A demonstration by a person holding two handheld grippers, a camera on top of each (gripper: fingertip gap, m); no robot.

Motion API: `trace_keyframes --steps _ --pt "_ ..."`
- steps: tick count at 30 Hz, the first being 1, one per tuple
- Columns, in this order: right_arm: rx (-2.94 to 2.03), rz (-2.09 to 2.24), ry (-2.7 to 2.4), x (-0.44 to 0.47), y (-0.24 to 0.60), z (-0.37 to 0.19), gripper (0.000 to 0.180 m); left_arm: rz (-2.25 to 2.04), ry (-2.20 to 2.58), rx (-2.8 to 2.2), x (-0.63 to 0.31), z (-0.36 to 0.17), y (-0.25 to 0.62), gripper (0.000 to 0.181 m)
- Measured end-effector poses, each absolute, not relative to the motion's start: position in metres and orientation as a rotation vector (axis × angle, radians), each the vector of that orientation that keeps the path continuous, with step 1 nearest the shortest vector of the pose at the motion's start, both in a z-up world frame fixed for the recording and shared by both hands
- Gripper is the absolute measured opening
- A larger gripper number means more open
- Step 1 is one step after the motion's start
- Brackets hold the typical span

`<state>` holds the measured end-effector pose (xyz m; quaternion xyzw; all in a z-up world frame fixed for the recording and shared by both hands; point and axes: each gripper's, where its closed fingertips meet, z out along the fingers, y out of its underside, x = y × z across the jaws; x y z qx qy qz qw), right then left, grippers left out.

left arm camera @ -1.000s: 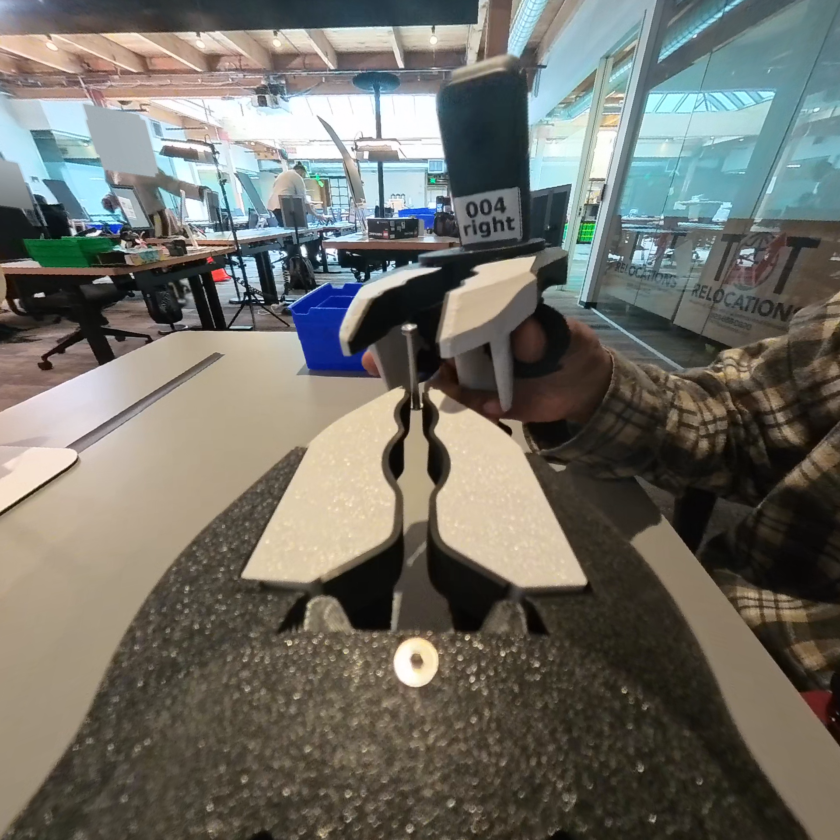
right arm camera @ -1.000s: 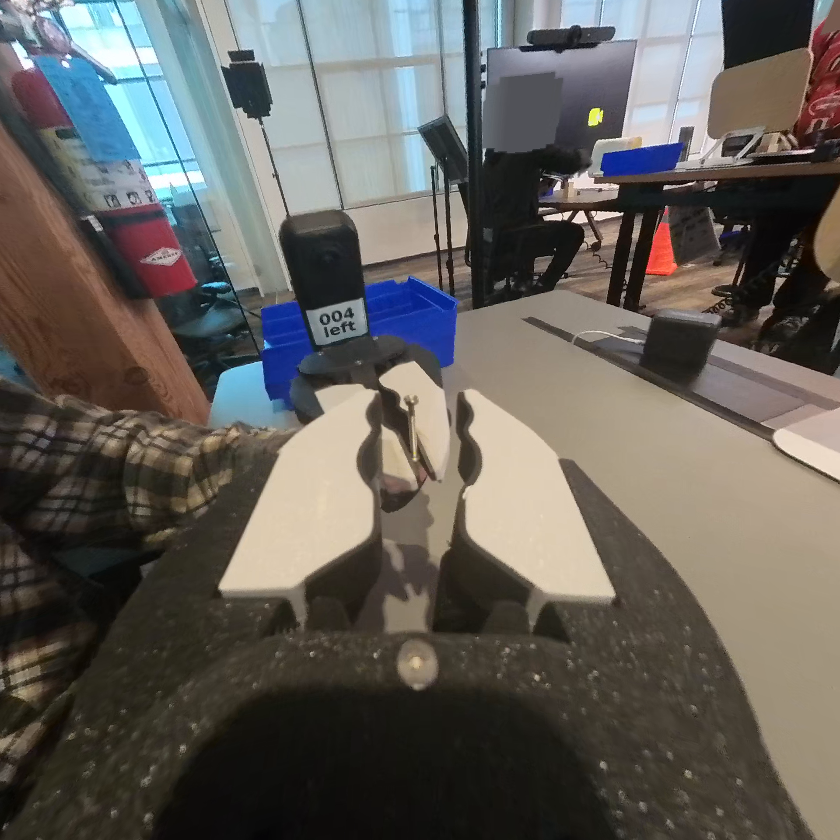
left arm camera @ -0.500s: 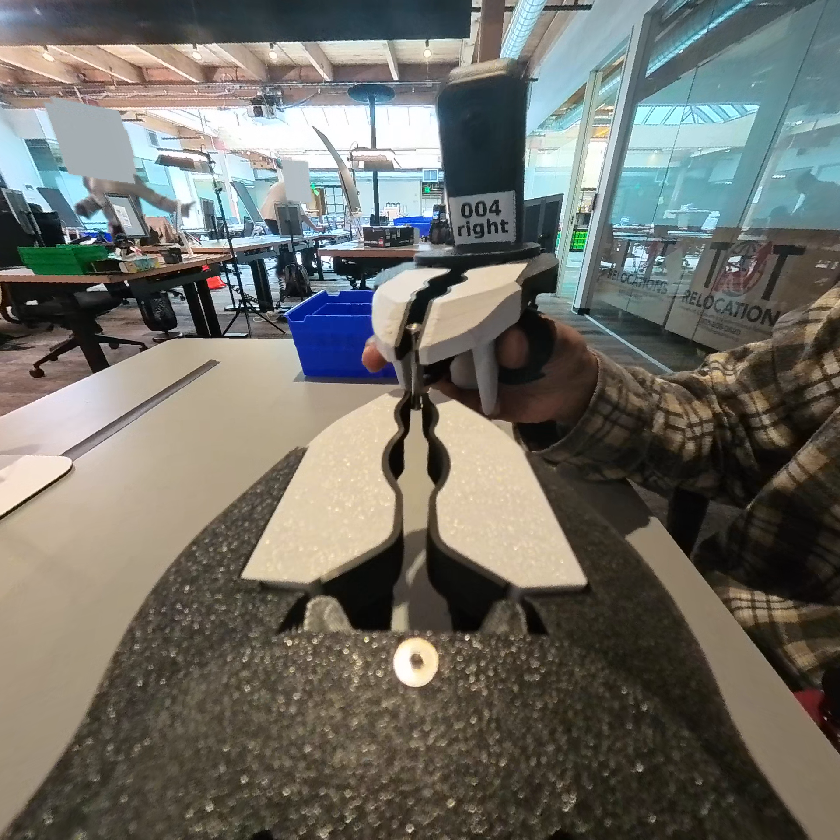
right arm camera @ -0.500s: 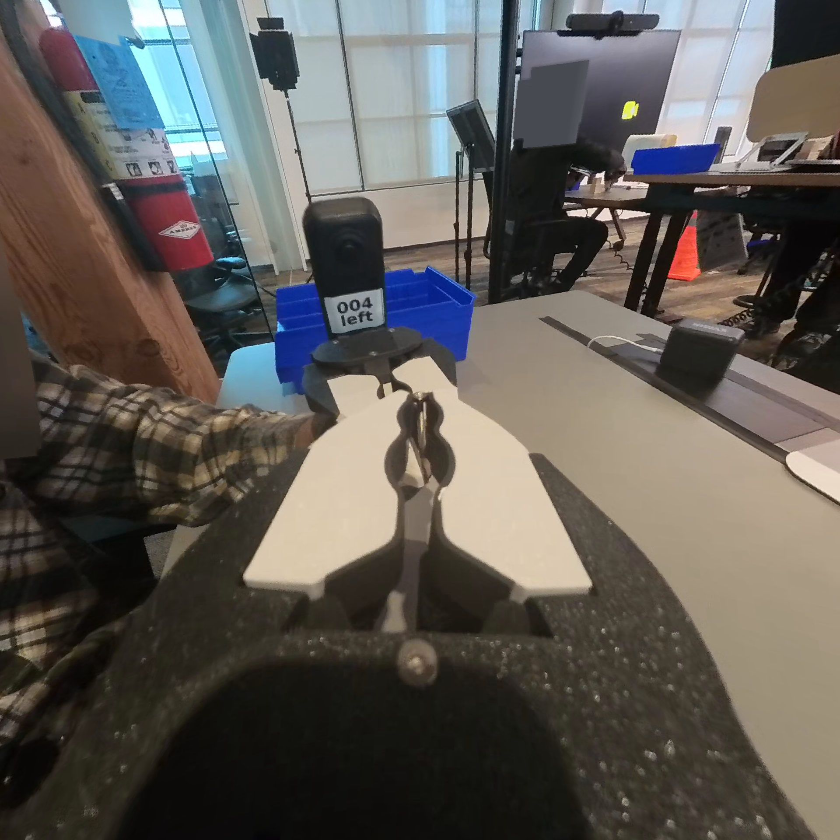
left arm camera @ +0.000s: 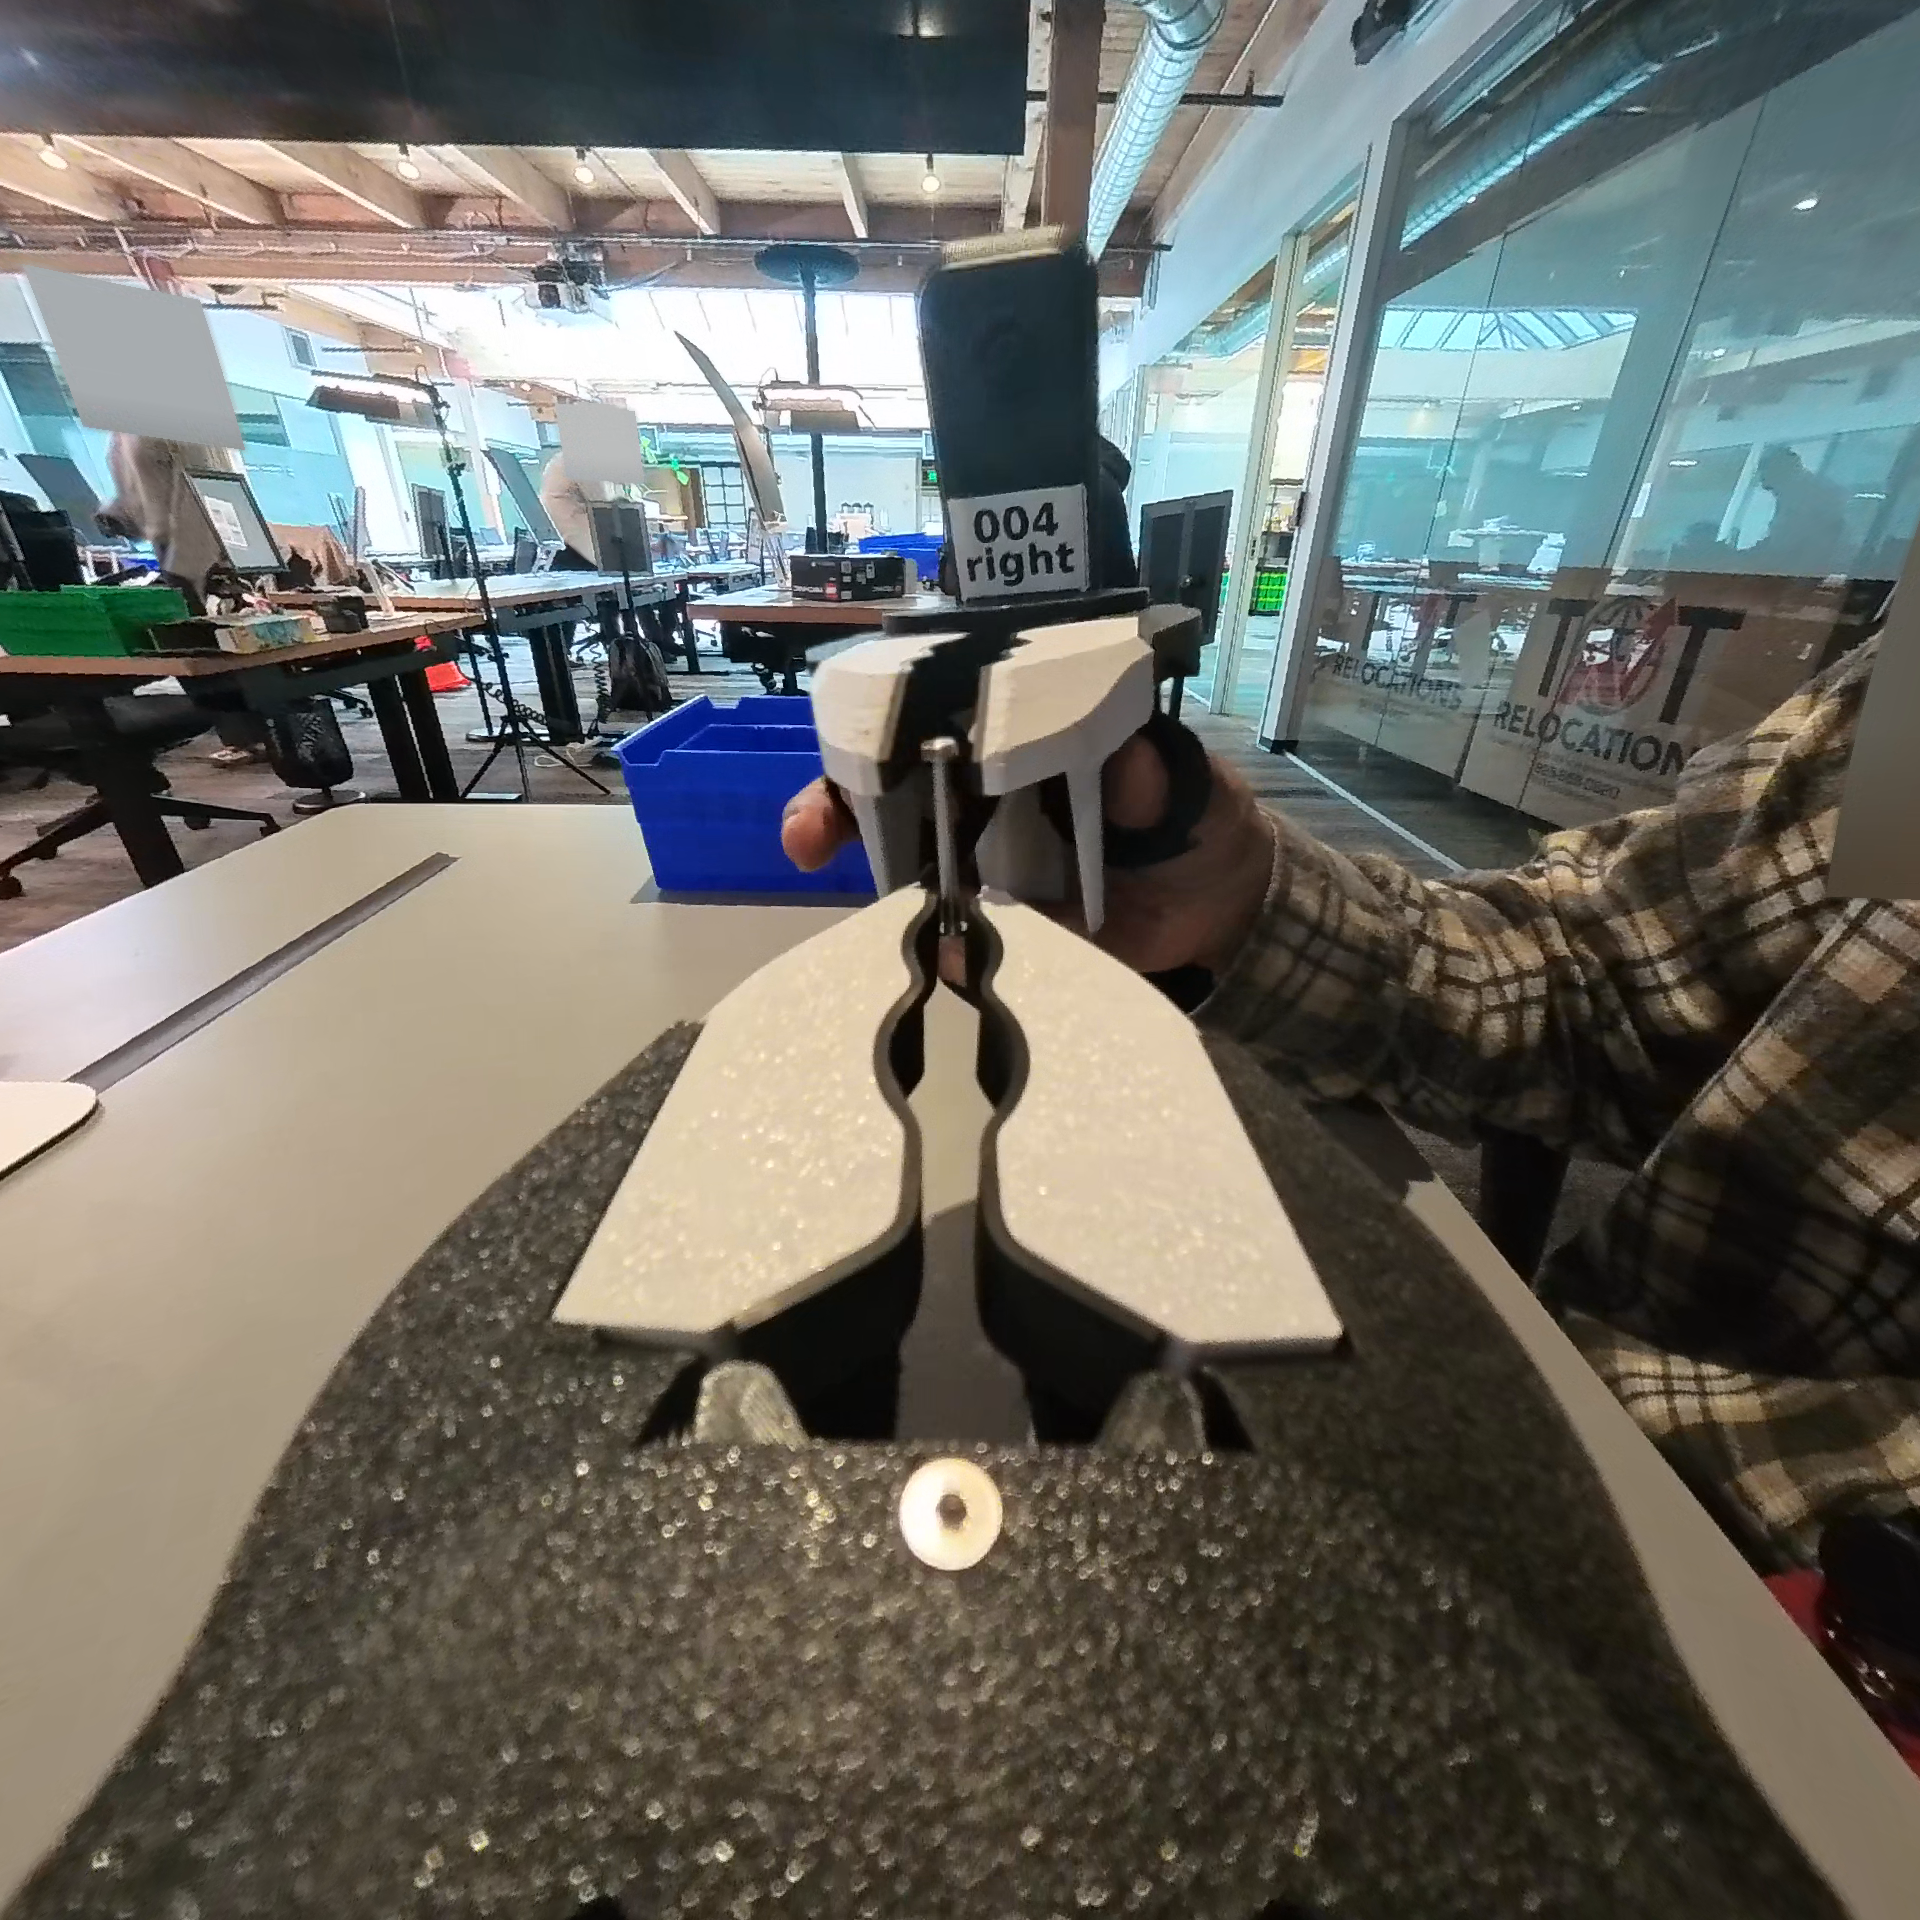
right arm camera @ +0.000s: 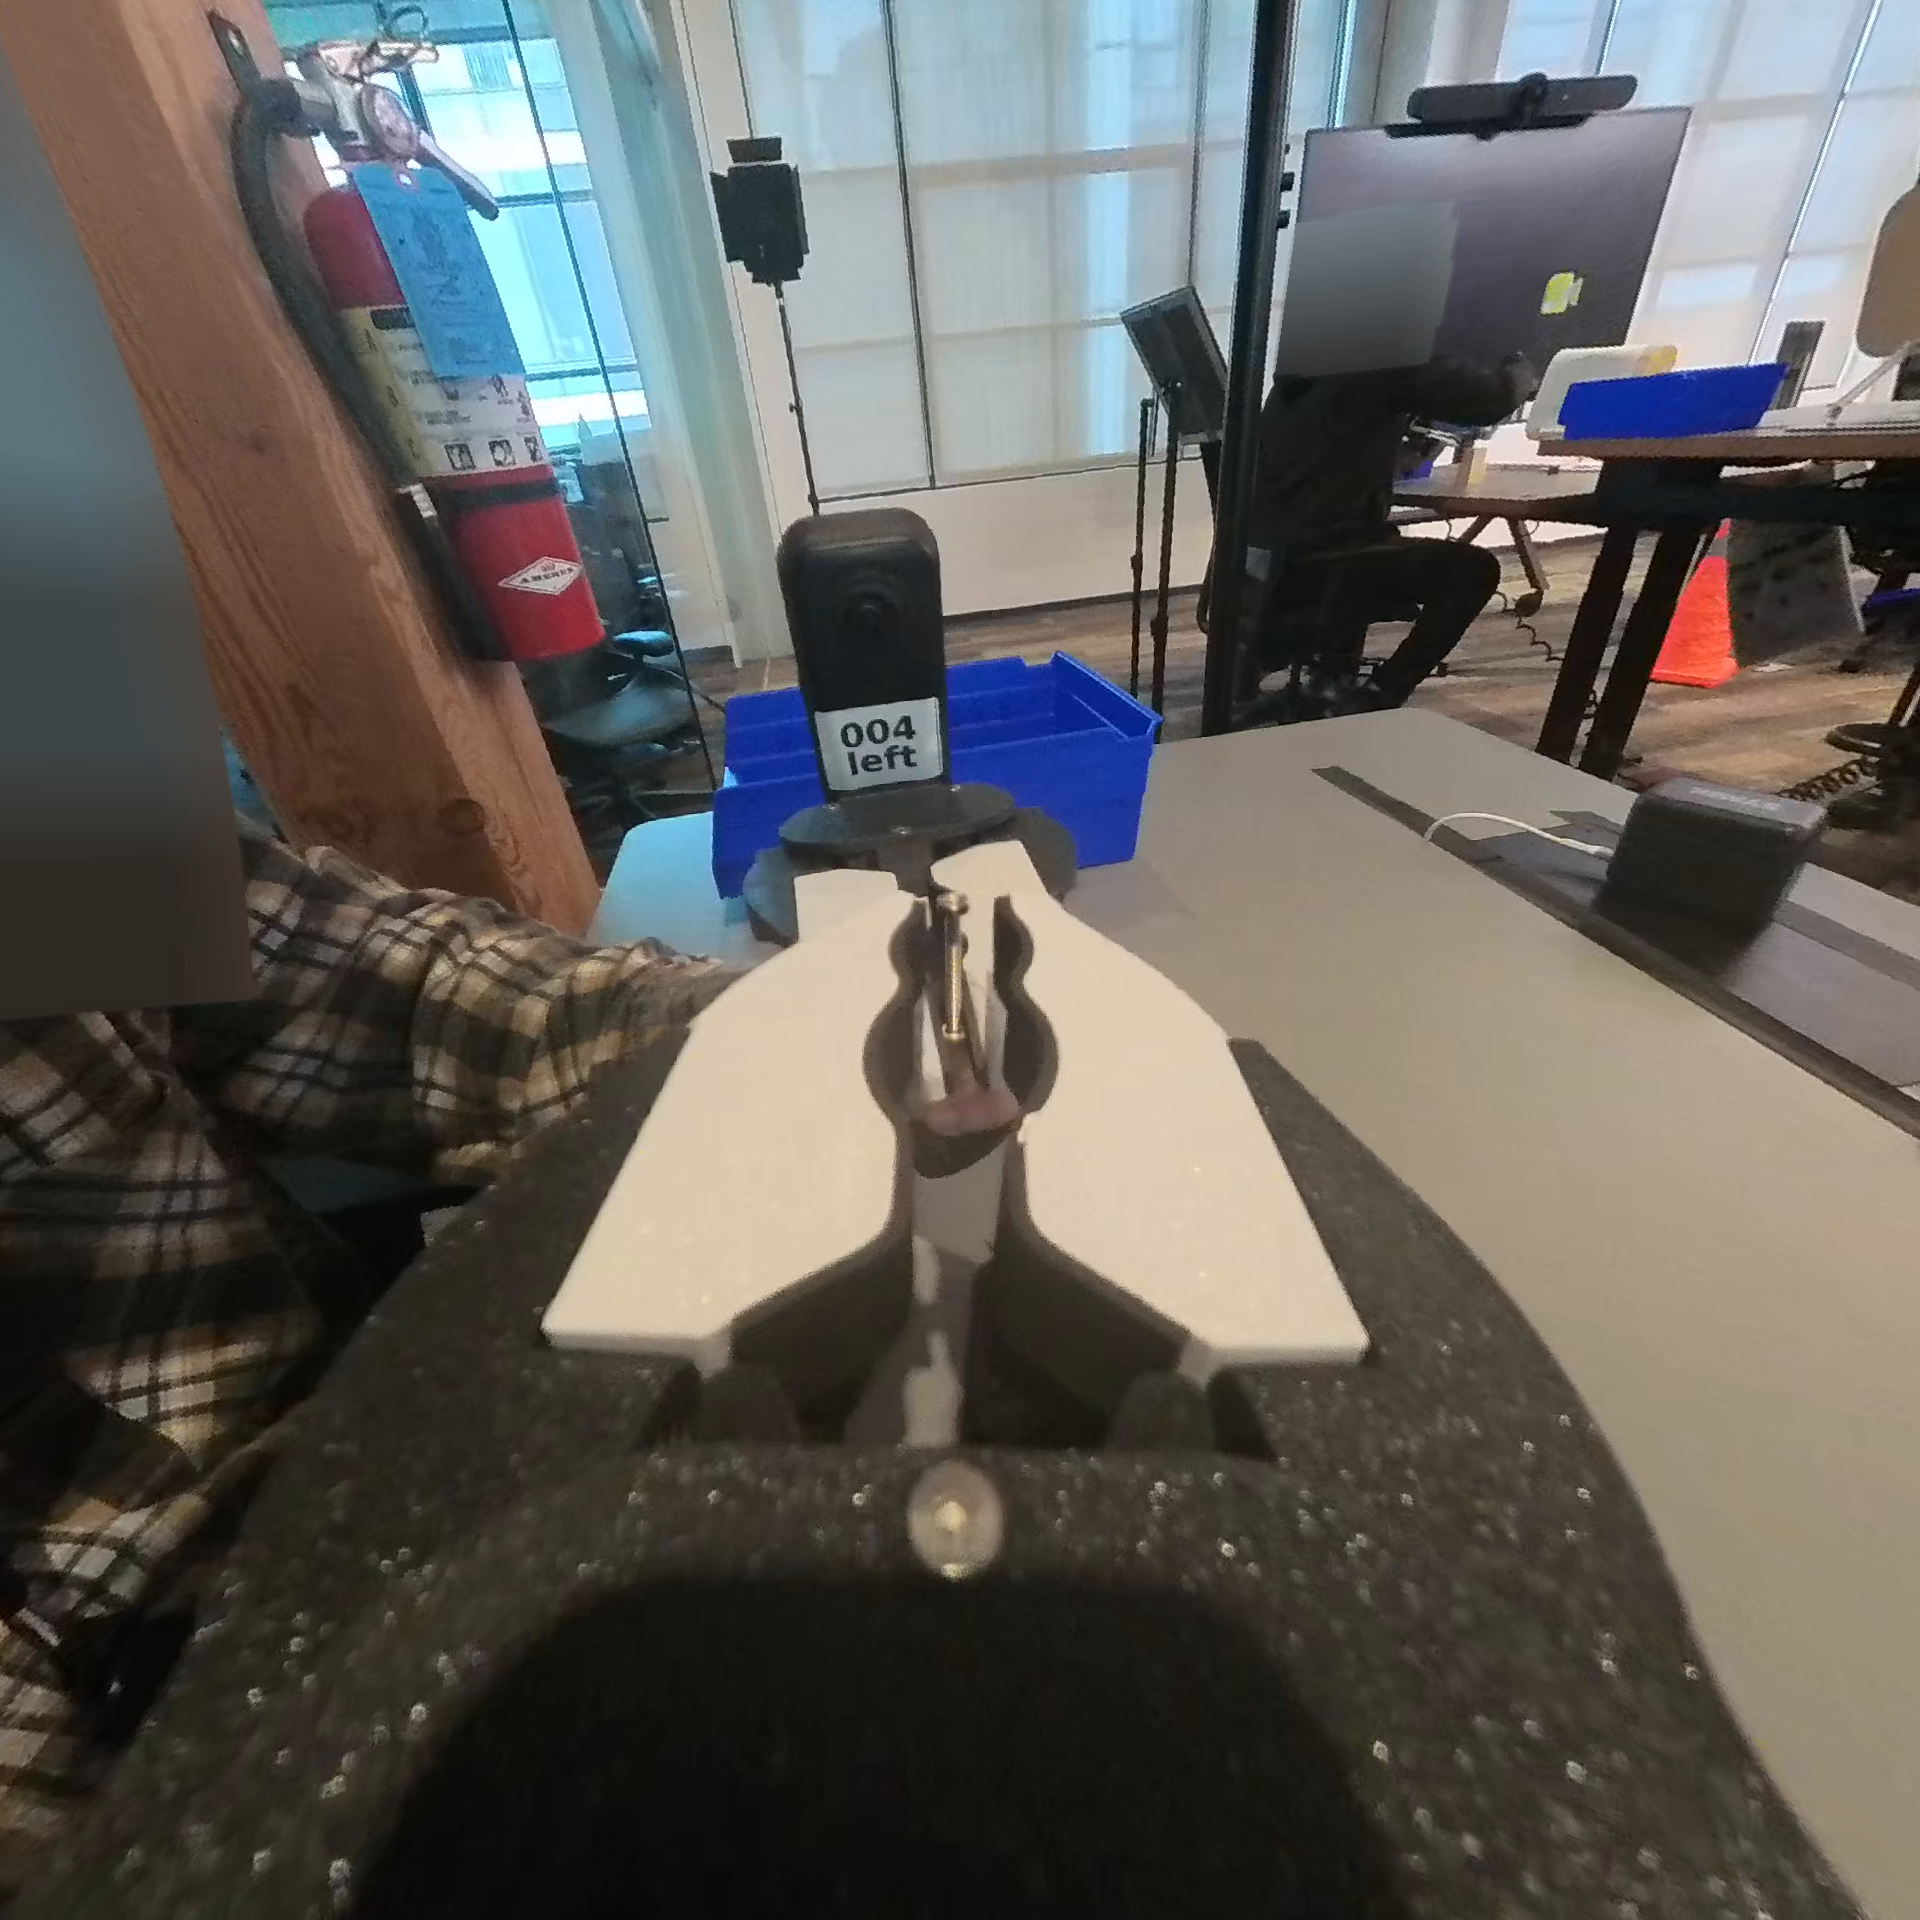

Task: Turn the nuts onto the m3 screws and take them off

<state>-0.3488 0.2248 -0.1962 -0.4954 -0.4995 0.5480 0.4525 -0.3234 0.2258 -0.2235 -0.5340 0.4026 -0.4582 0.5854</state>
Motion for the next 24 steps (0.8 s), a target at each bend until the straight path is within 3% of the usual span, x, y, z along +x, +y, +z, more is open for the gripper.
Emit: trace_keyframes --steps 24 --pt "-1.243 1.382 -1.168 -0.345 0.233 -0.194 0.023 -1.061 0.933 -1.238 -0.325 -0.221 0.226 0.004"
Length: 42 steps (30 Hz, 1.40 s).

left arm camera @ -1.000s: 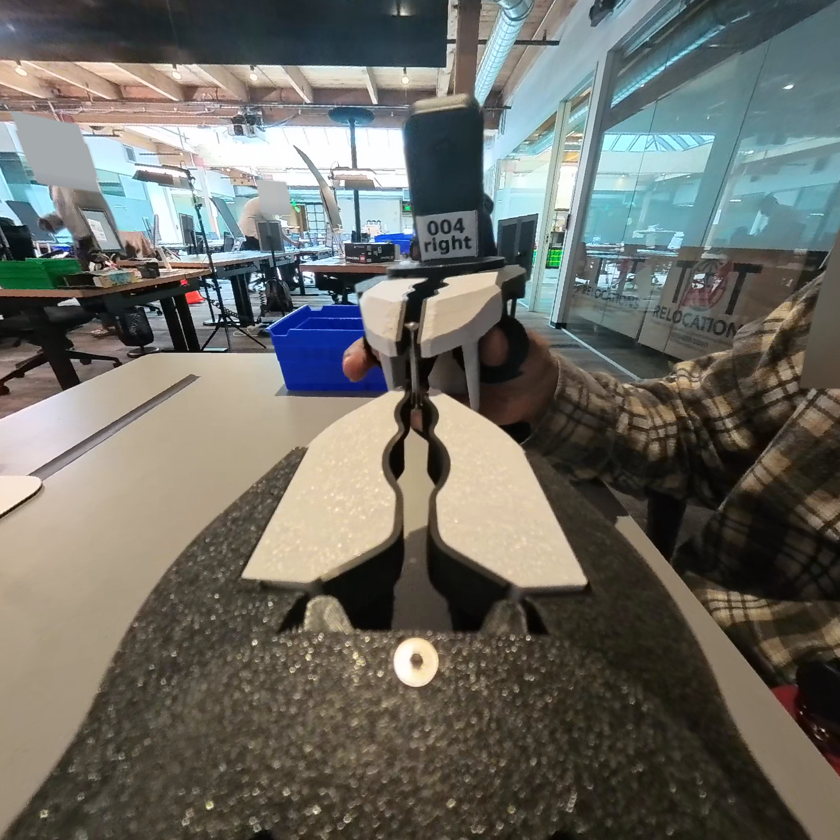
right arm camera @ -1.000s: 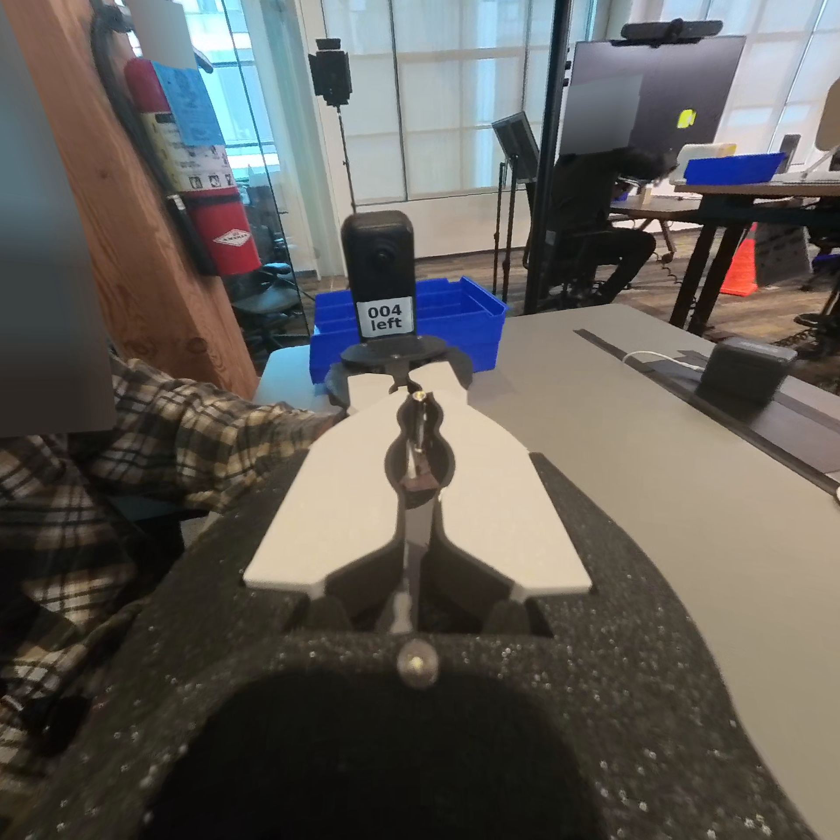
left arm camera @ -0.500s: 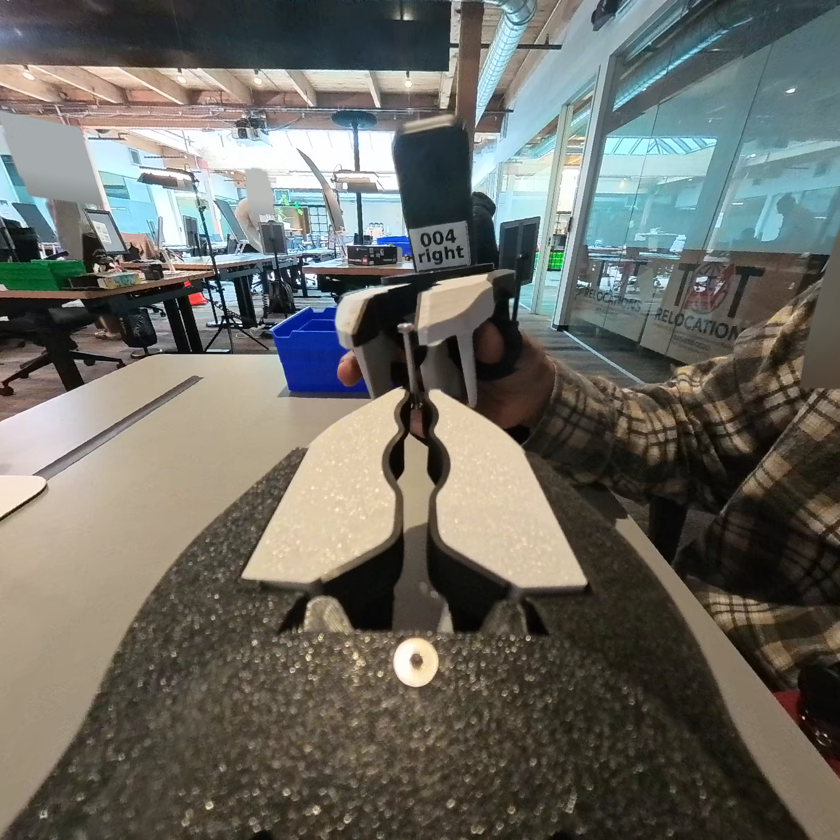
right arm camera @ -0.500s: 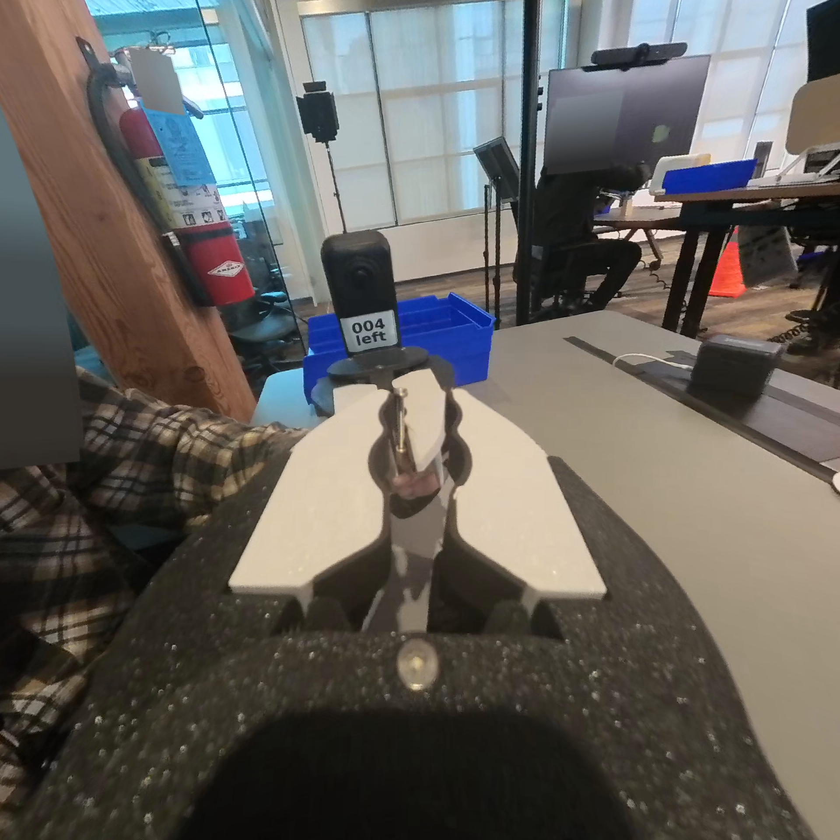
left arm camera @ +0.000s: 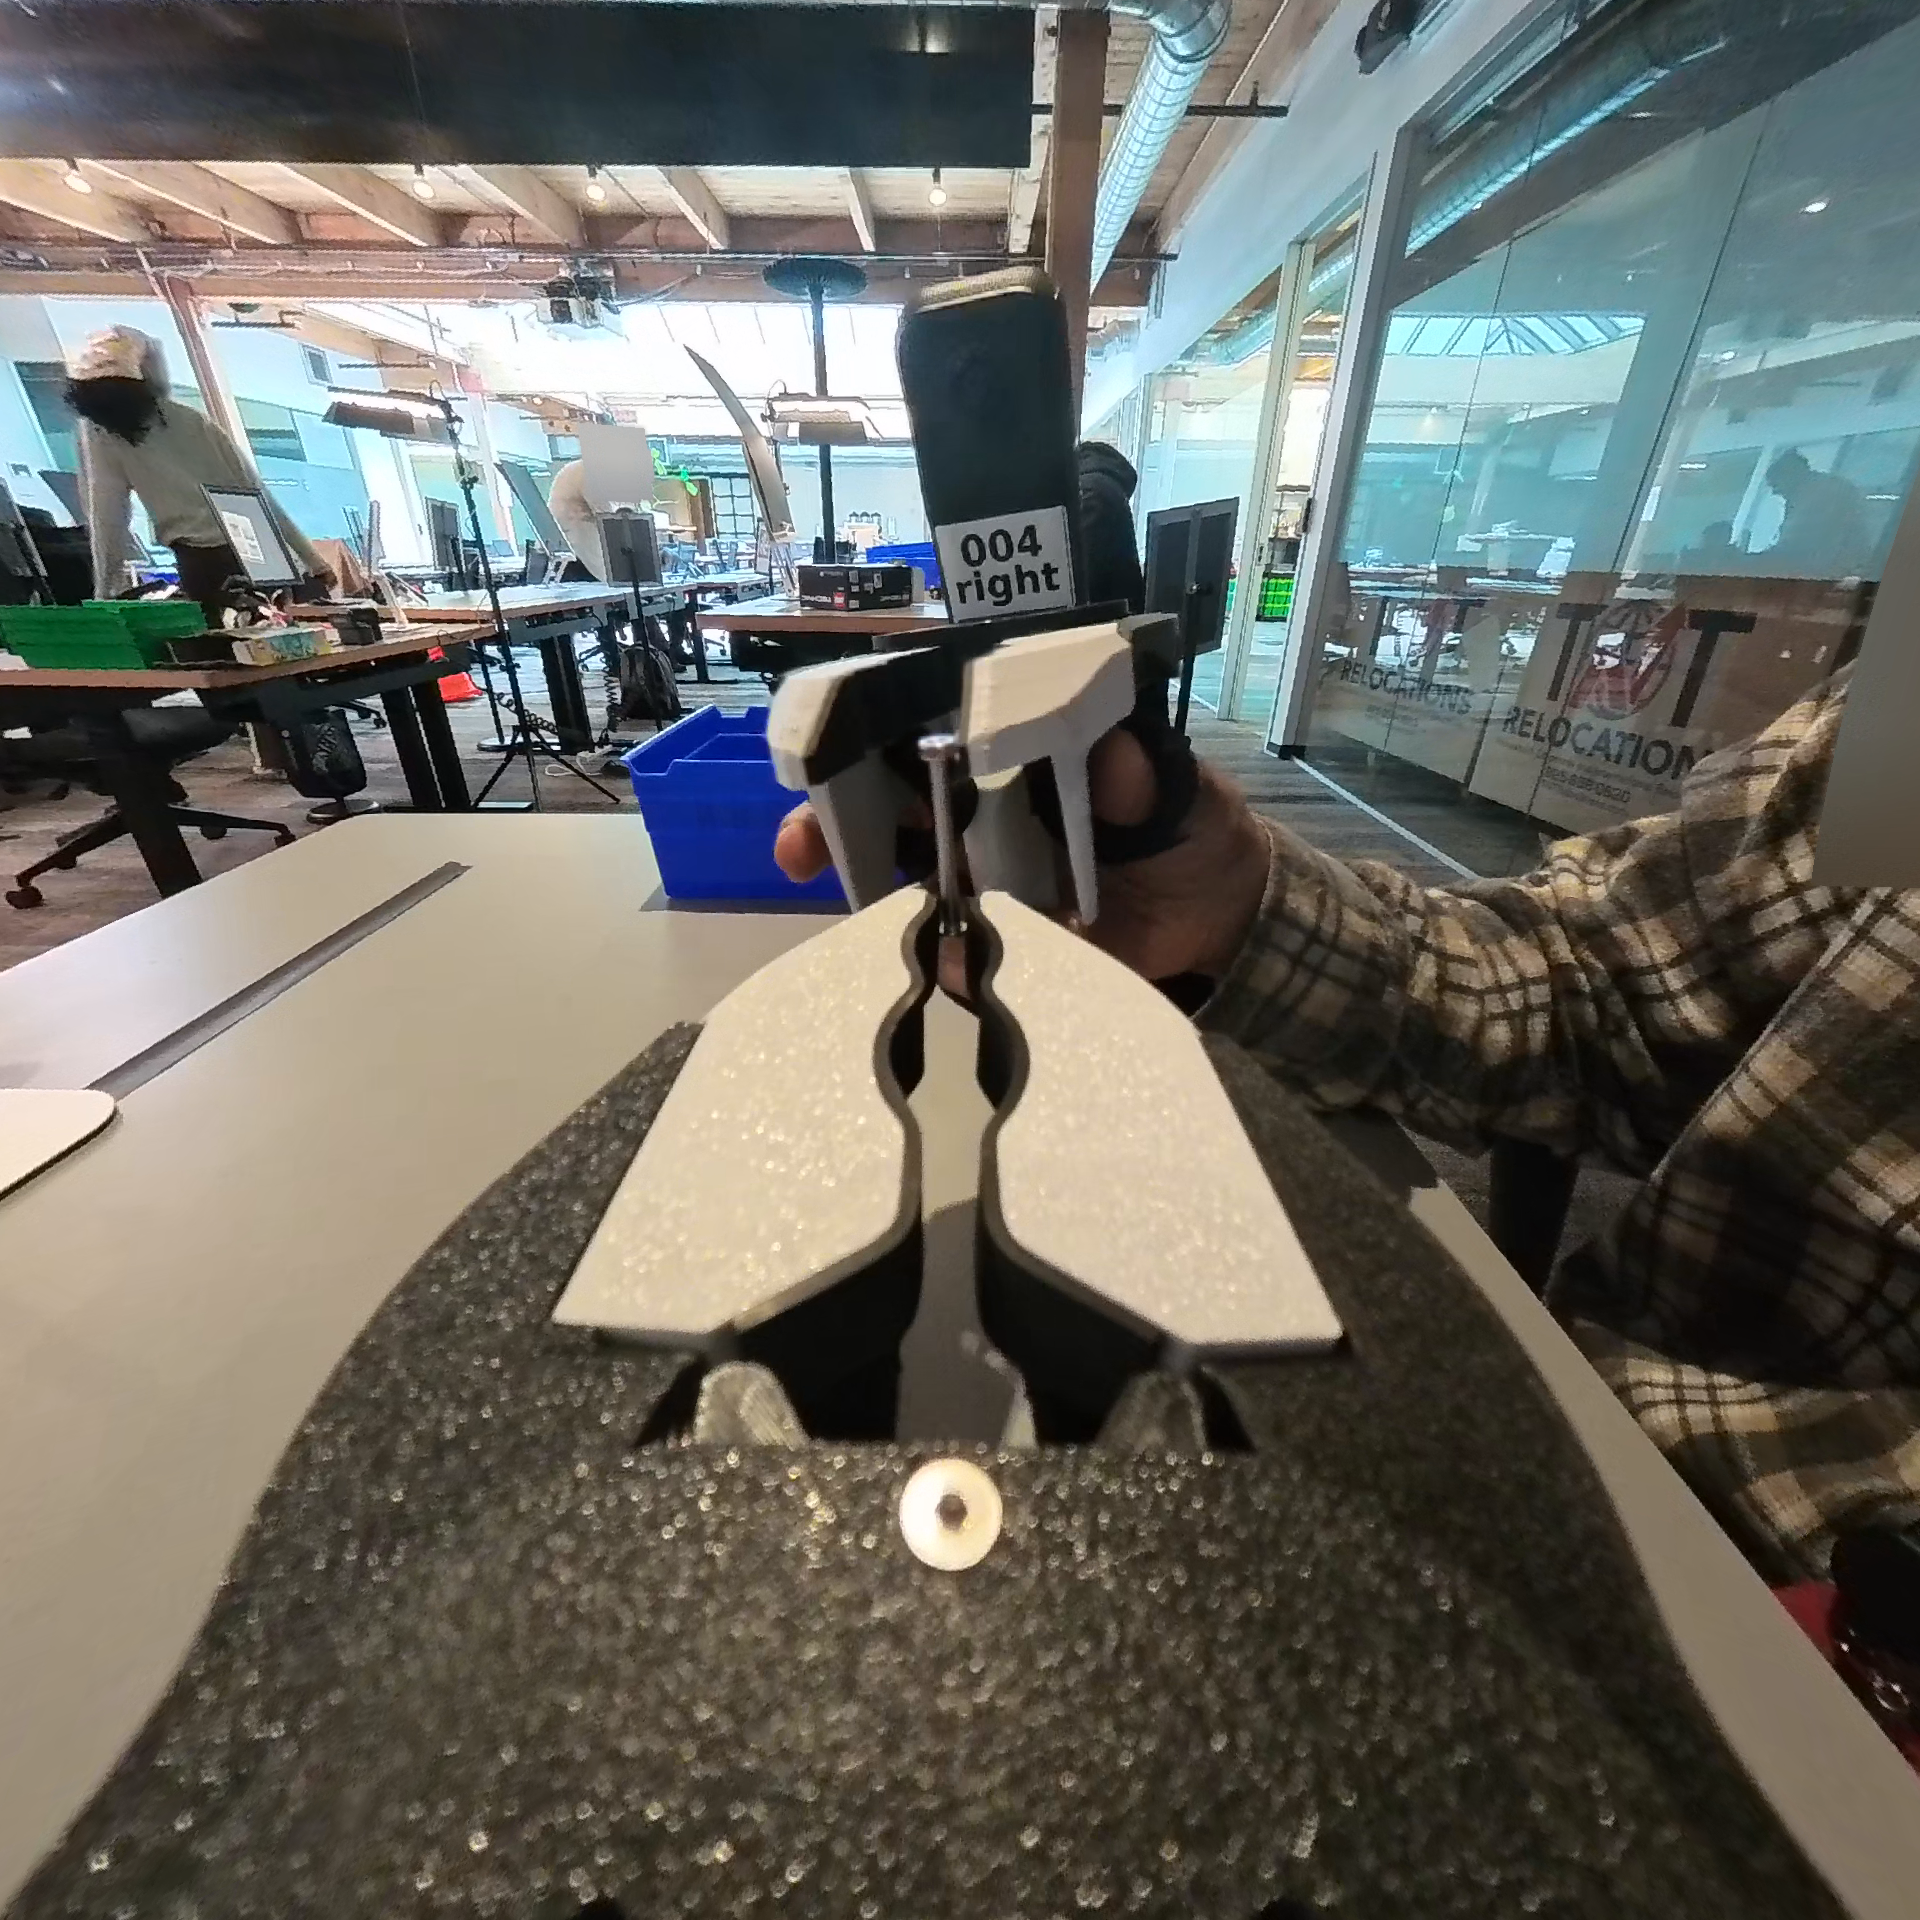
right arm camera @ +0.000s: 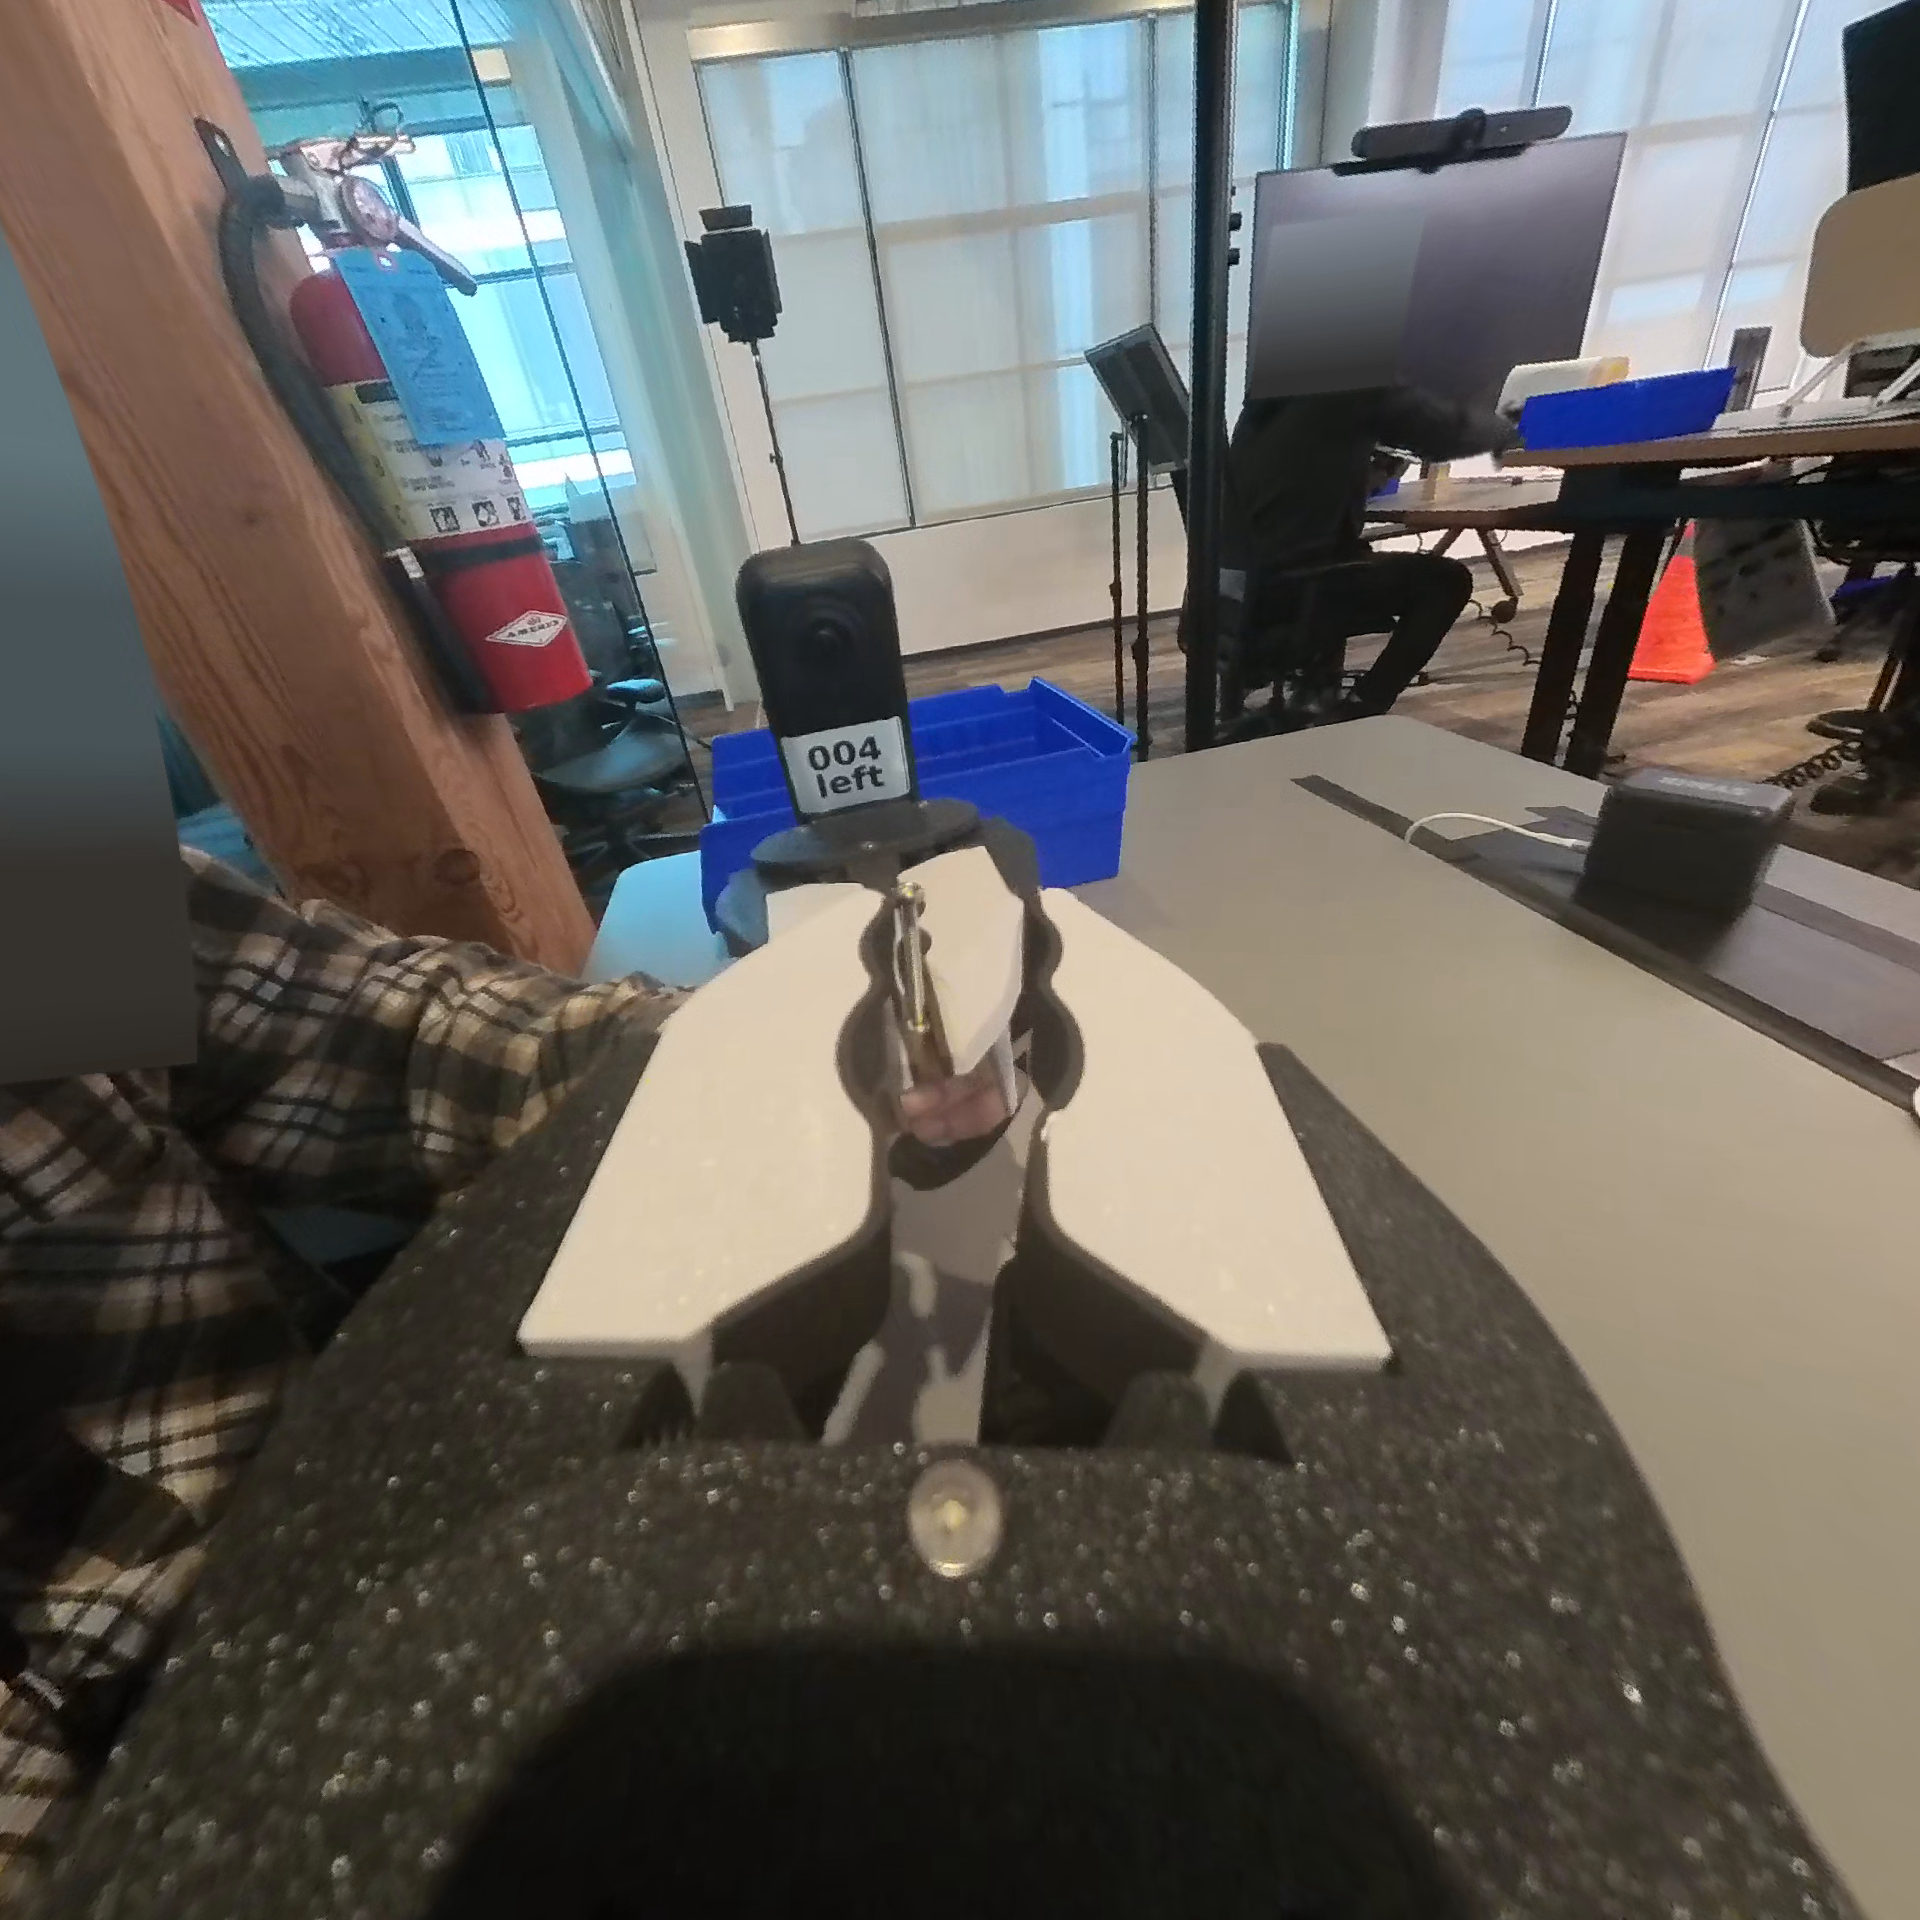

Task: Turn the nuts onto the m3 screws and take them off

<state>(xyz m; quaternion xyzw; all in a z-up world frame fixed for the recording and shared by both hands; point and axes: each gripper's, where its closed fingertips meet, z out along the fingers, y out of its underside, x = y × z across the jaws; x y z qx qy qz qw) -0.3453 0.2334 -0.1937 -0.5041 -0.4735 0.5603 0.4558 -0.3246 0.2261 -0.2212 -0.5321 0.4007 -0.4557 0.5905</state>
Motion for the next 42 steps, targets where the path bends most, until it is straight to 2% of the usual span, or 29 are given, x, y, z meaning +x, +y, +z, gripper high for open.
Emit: trace_keyframes --steps 16,29,42 --pt "-1.224 1.411 -1.184 -0.356 0.223 -0.193 0.015 -1.053 0.933 -1.239 -0.324 -0.221 0.226 0.004" --pt "-1.243 1.395 -1.15 -0.347 0.23 -0.191 0.022 -1.05 0.929 -1.235 -0.325 -0.22 0.226 0.004" --pt "-1.219 1.42 -1.187 -0.354 0.223 -0.191 0.005 -1.051 0.928 -1.234 -0.326 -0.22 0.227 0.004"
